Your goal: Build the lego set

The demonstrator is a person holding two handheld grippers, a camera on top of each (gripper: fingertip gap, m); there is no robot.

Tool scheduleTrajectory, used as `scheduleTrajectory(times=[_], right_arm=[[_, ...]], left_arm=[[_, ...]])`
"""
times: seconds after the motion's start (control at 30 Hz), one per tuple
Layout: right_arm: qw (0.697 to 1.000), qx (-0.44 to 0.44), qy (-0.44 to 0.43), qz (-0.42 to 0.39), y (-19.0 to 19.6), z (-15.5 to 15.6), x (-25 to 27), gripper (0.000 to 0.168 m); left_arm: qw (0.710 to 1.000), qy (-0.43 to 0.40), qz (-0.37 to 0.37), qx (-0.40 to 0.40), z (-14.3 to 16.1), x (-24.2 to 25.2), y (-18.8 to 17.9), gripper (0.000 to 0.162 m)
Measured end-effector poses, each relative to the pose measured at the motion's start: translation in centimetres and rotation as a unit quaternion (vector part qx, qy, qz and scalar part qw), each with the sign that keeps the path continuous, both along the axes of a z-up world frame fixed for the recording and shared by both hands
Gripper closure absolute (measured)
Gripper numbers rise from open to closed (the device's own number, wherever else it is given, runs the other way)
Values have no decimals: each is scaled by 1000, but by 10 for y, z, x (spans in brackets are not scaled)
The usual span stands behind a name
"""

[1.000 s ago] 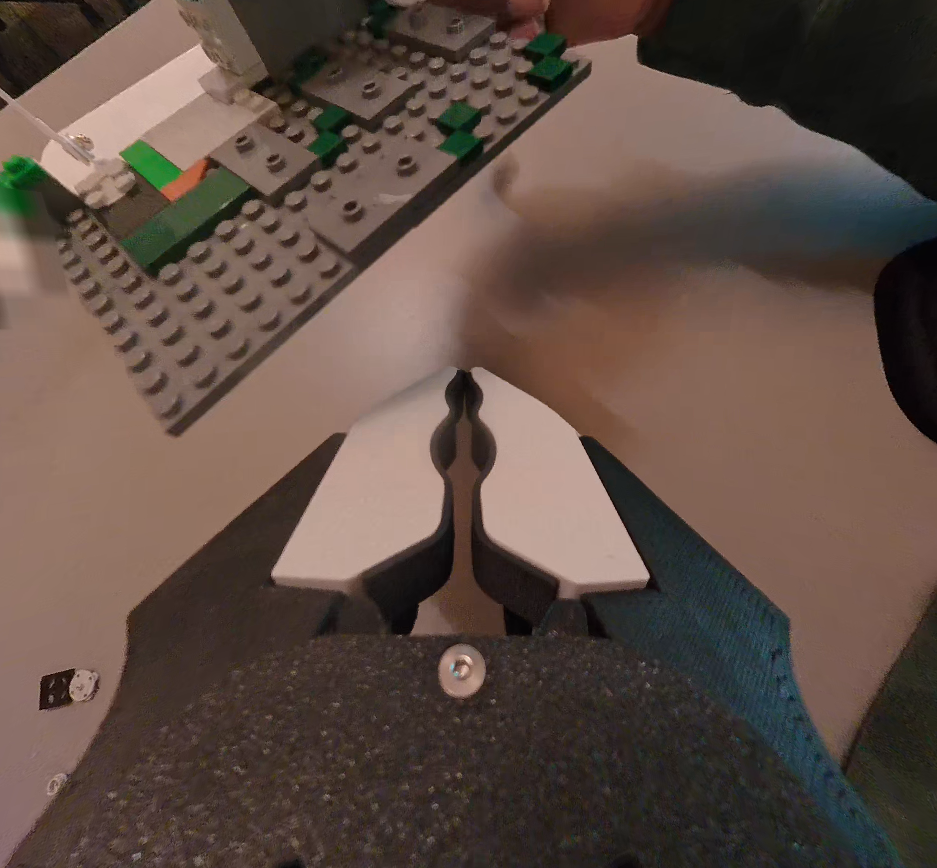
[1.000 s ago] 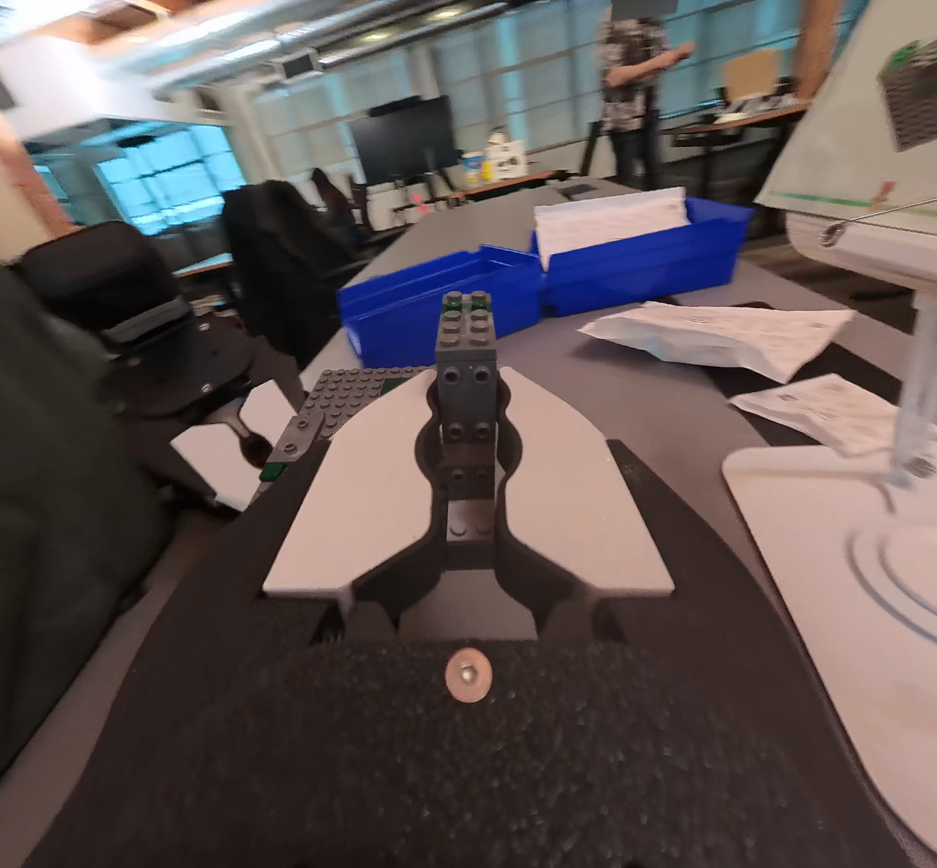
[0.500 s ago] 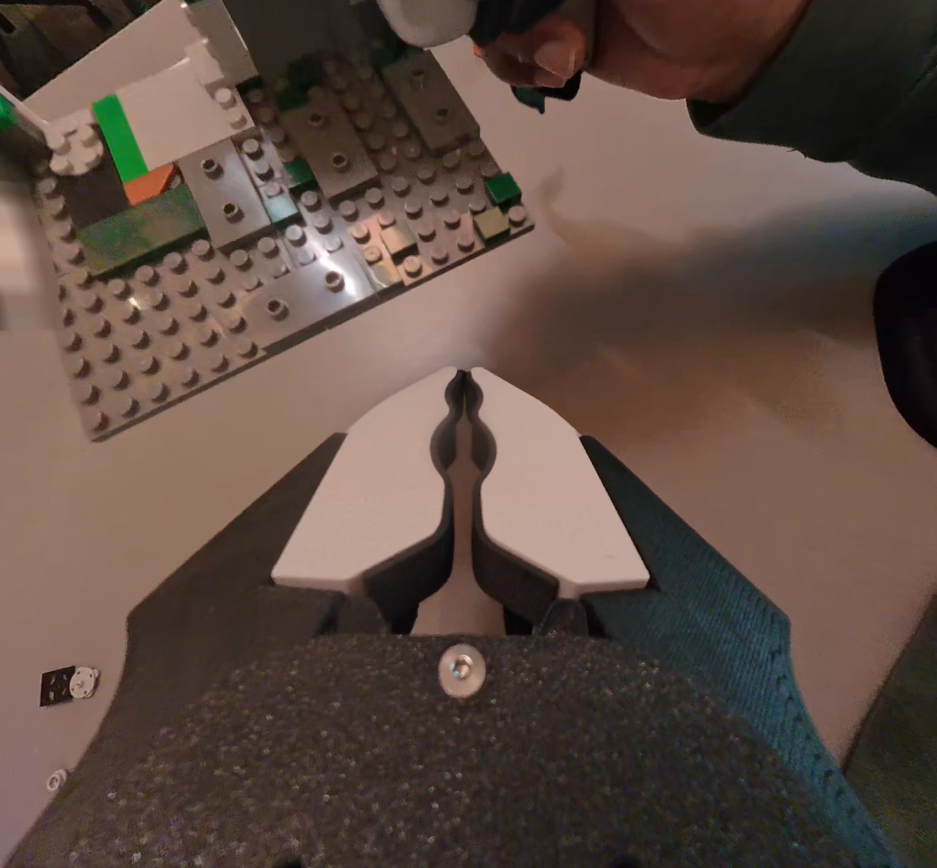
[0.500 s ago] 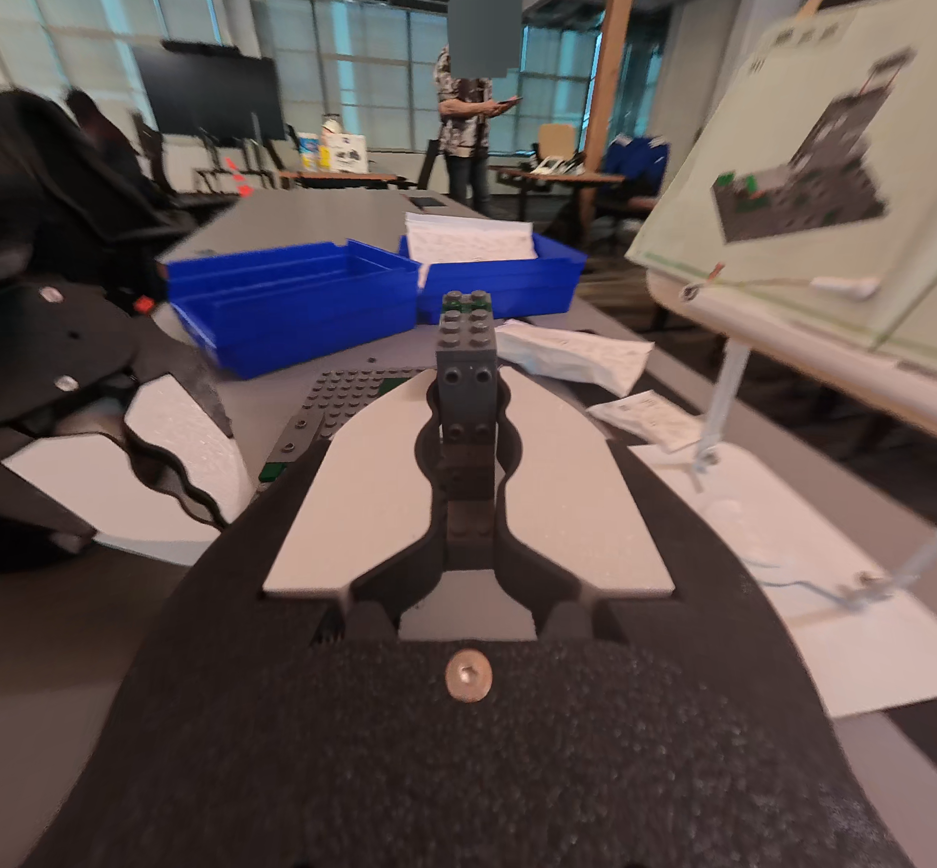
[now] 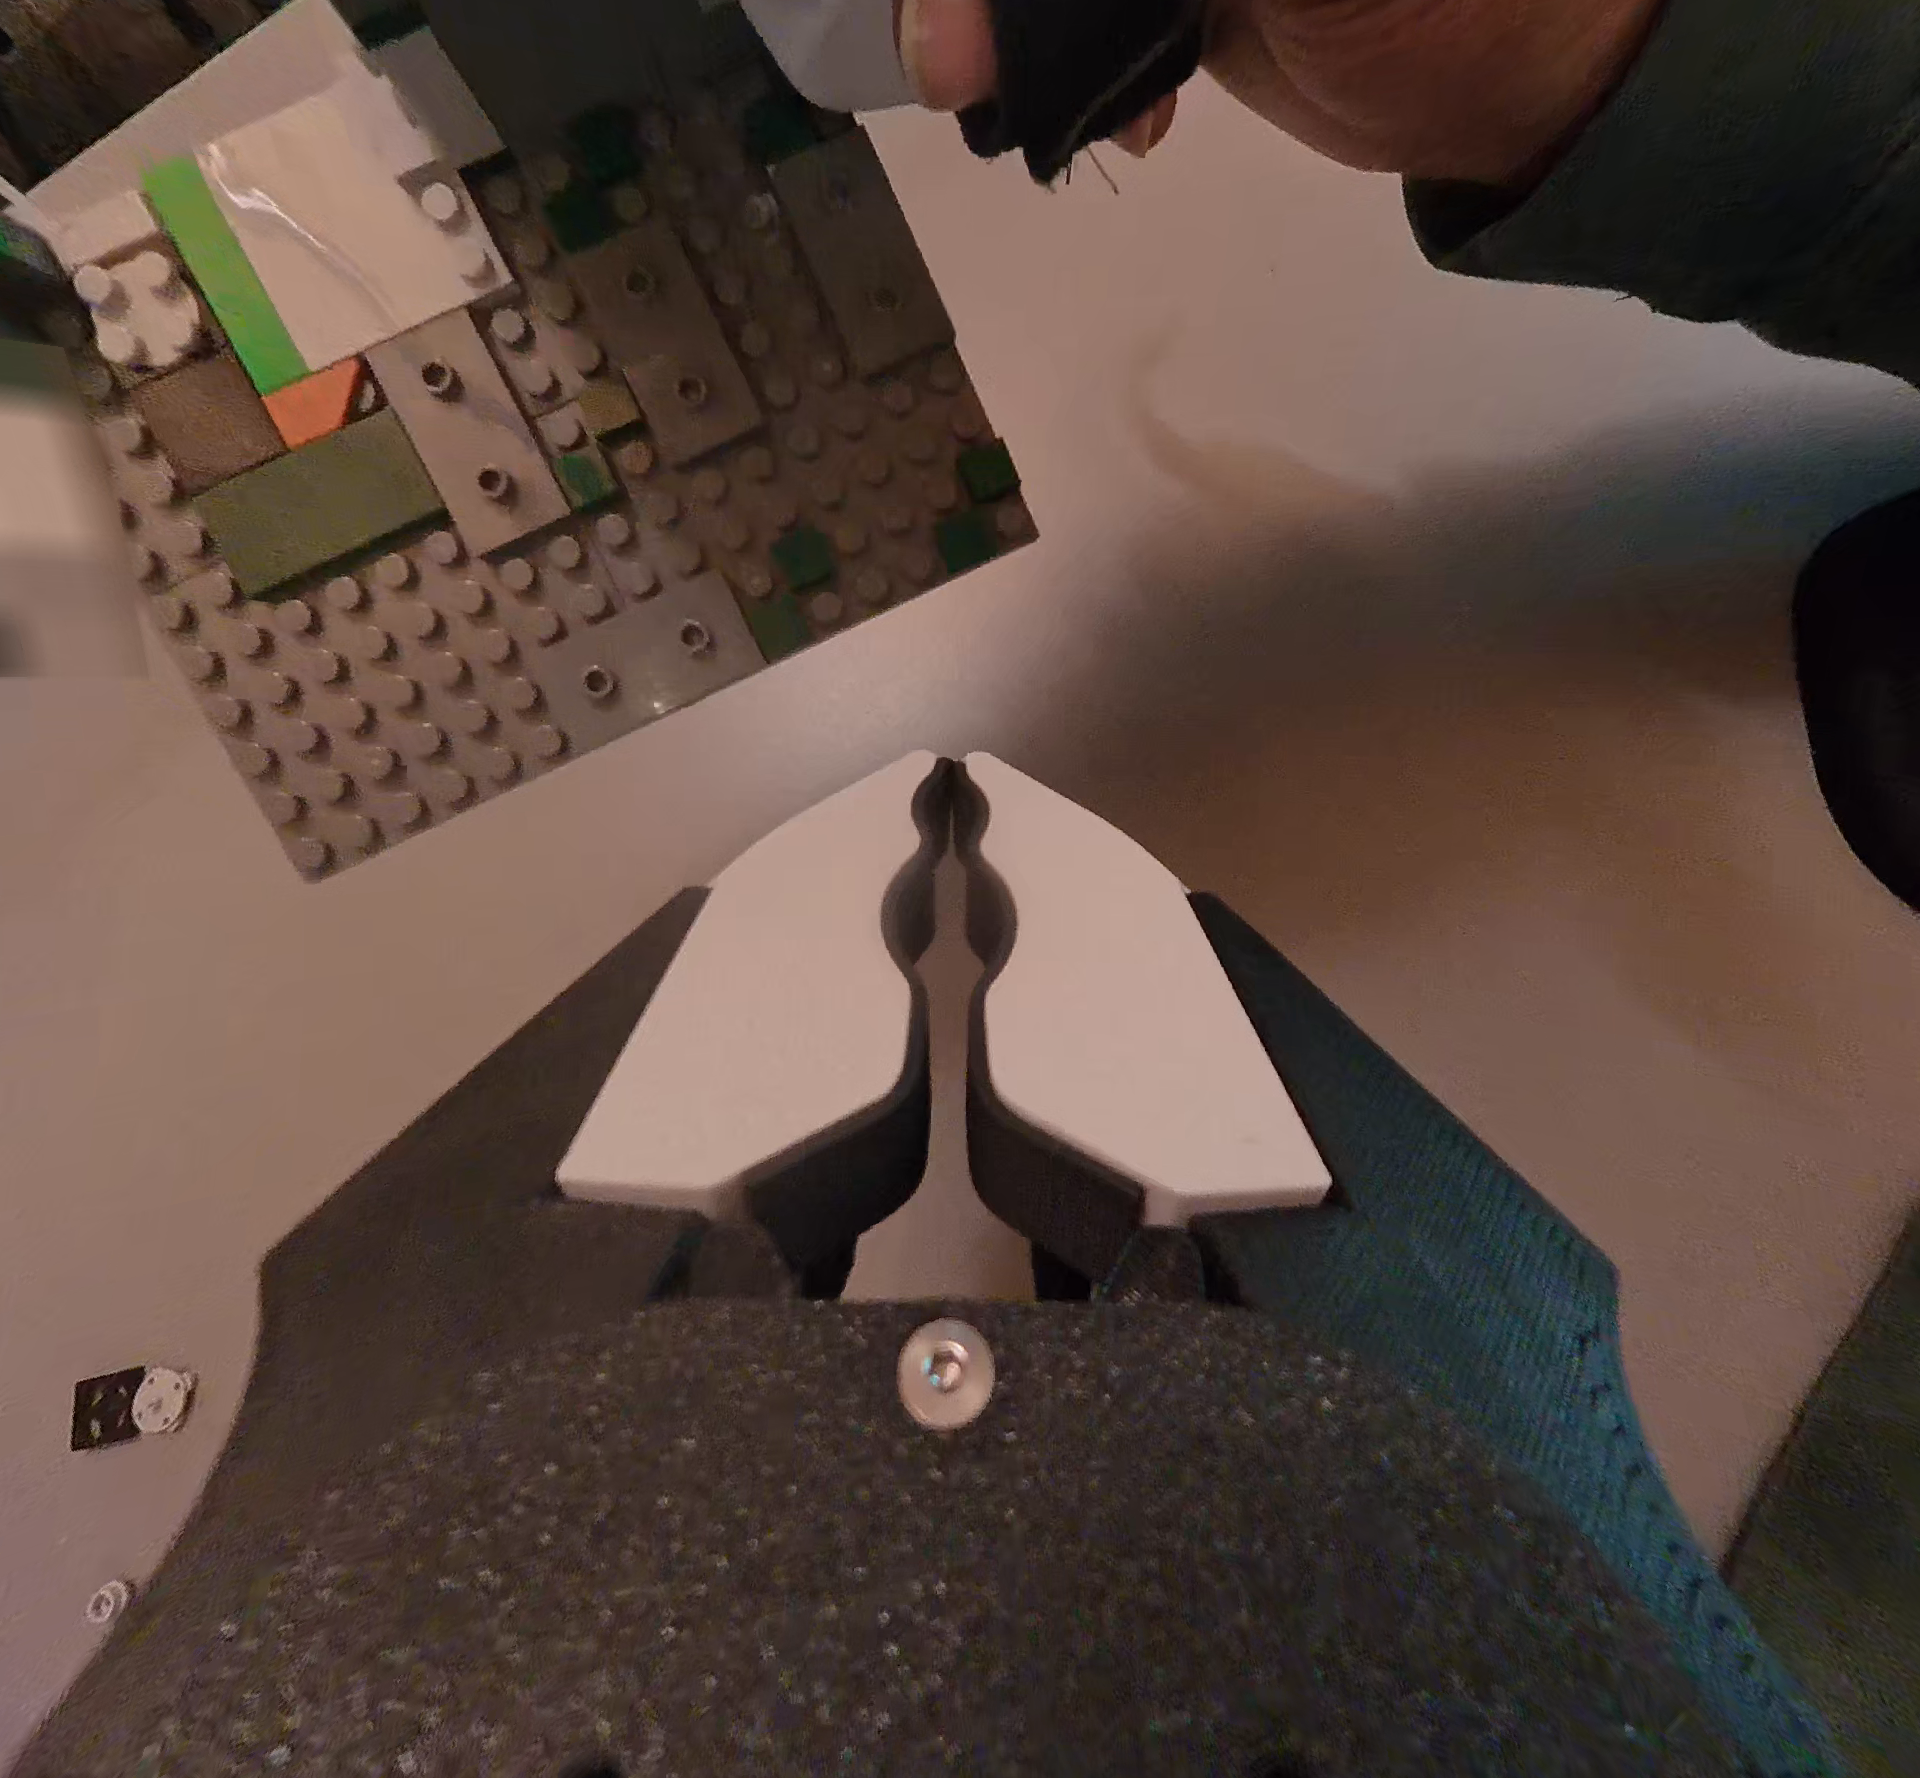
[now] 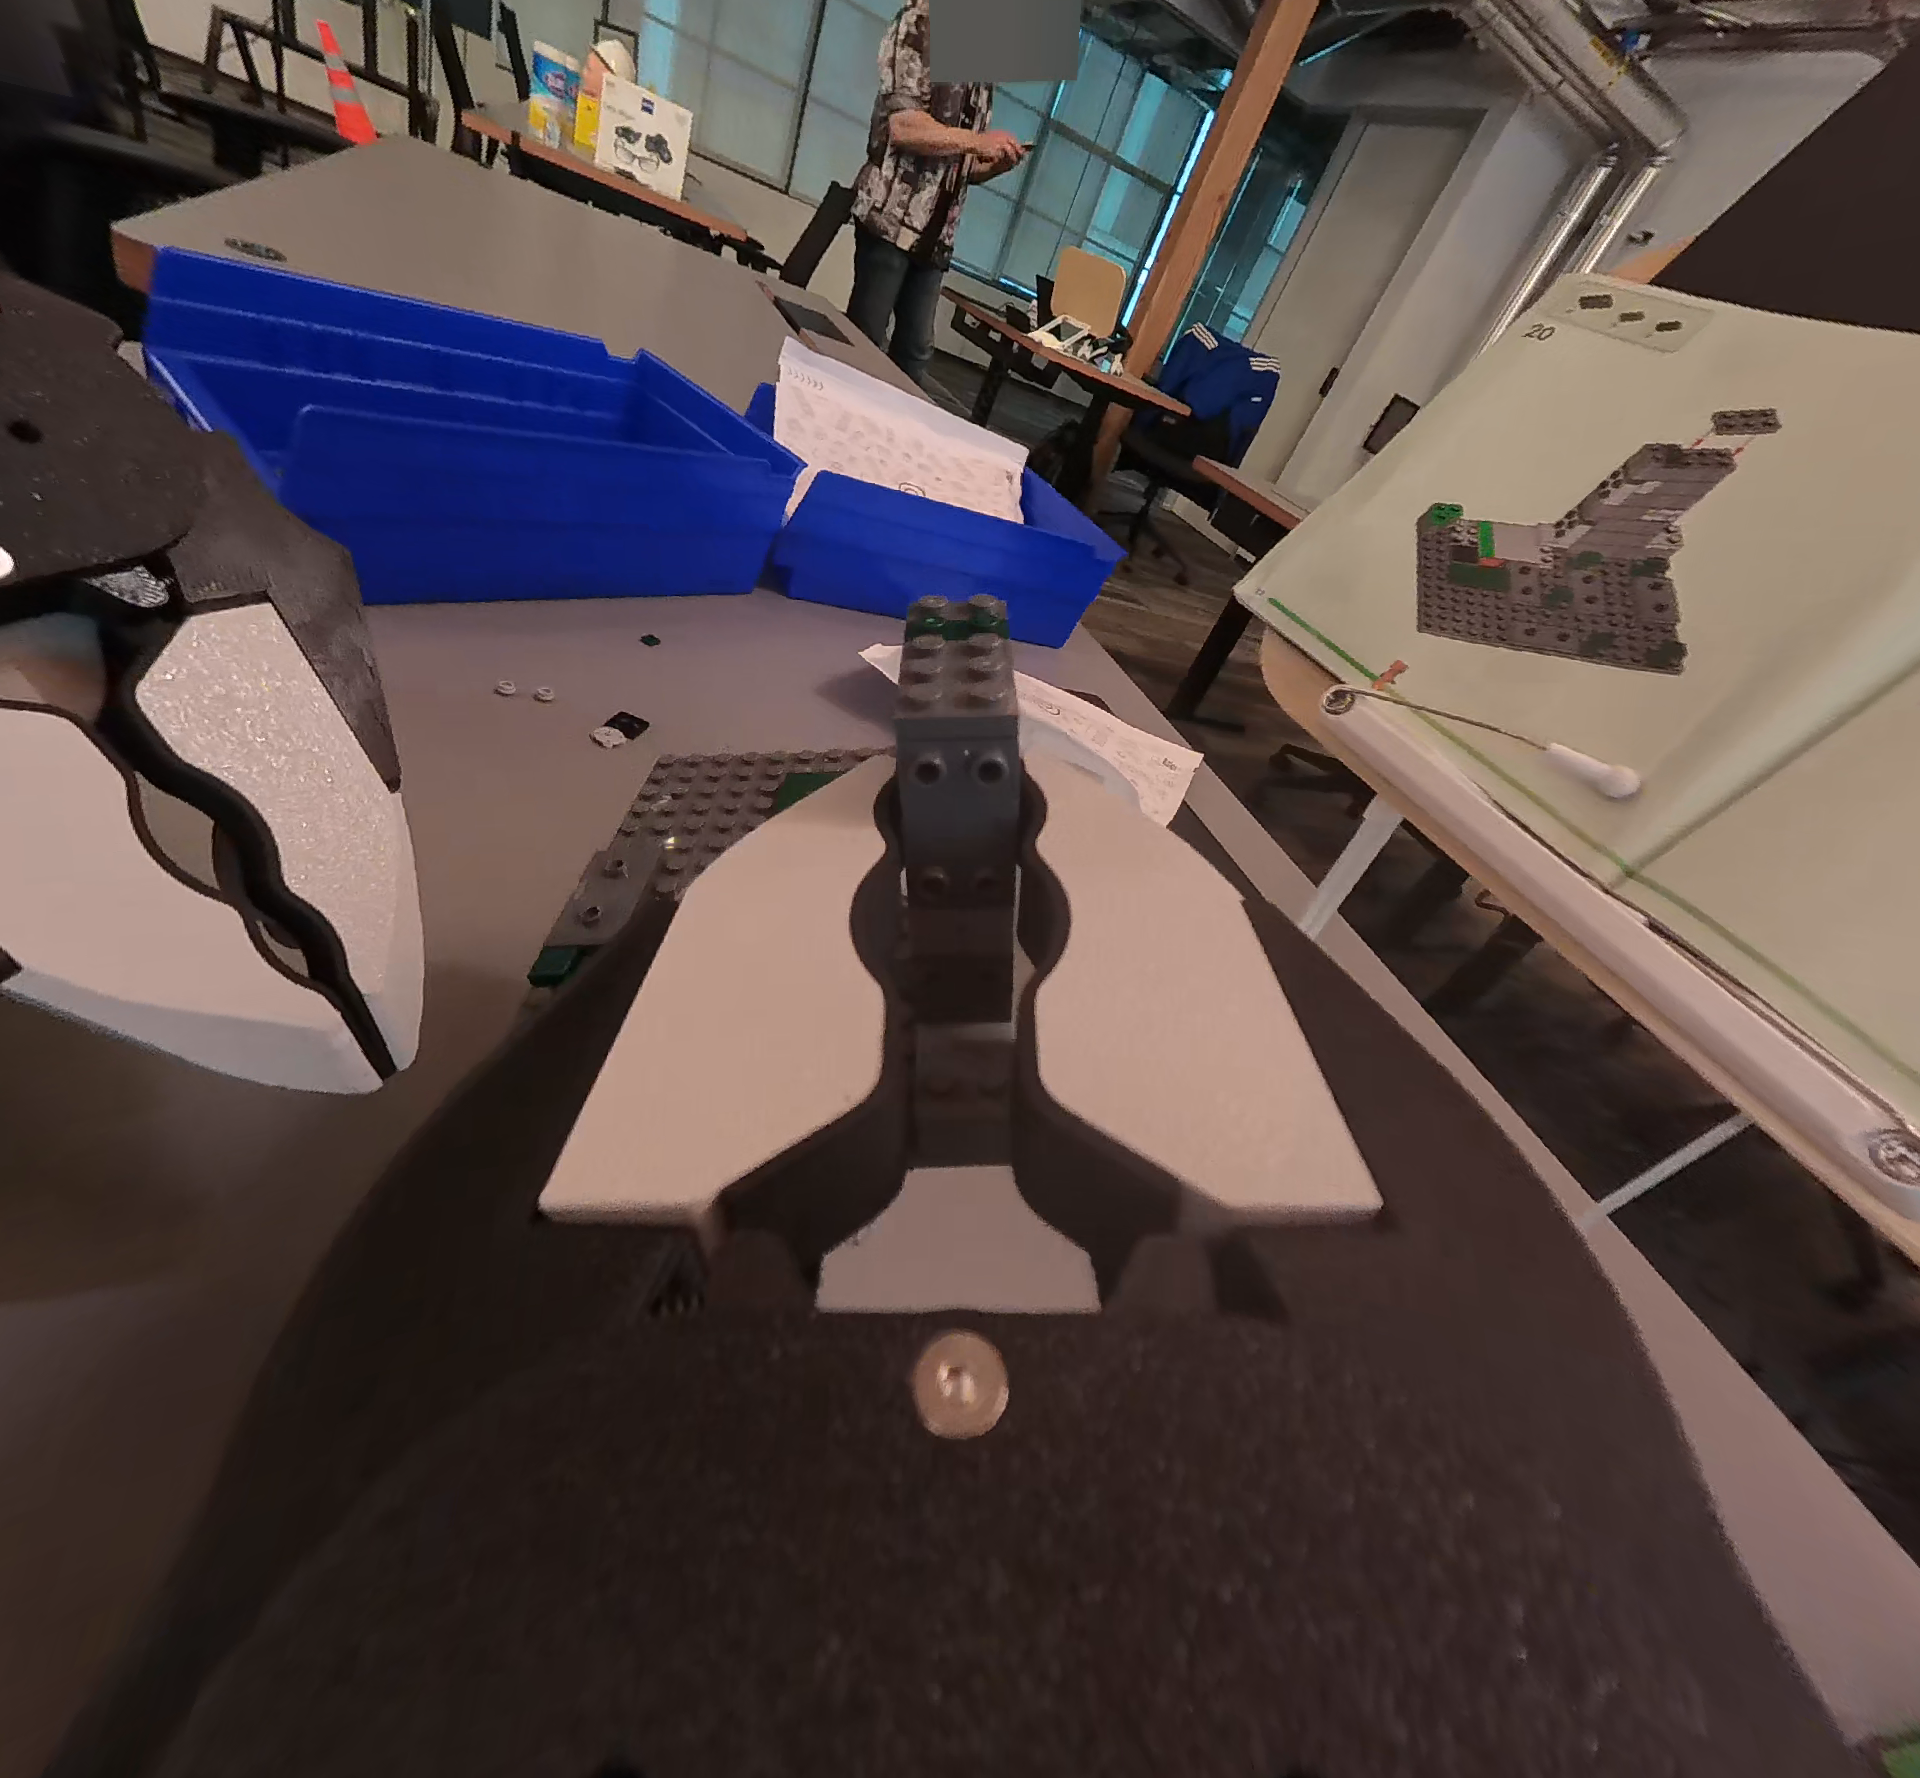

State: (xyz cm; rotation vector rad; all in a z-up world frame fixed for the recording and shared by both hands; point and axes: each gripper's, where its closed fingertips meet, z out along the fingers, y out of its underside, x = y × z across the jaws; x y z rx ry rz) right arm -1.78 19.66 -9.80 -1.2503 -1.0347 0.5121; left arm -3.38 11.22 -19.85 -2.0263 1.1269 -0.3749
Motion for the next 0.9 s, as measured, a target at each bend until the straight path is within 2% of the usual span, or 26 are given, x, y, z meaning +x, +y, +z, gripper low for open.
scheduleTrajectory(times=[0.57,0.9], right_arm=[[998,8,-53,27,-4,-17,-5,151],[996,16,-88,16,3,-33,-6,151]], left_arm=[[1000,6,0,-11,-5,0,-1,162],[1000,5,0,-14,-5,0,-2,162]])
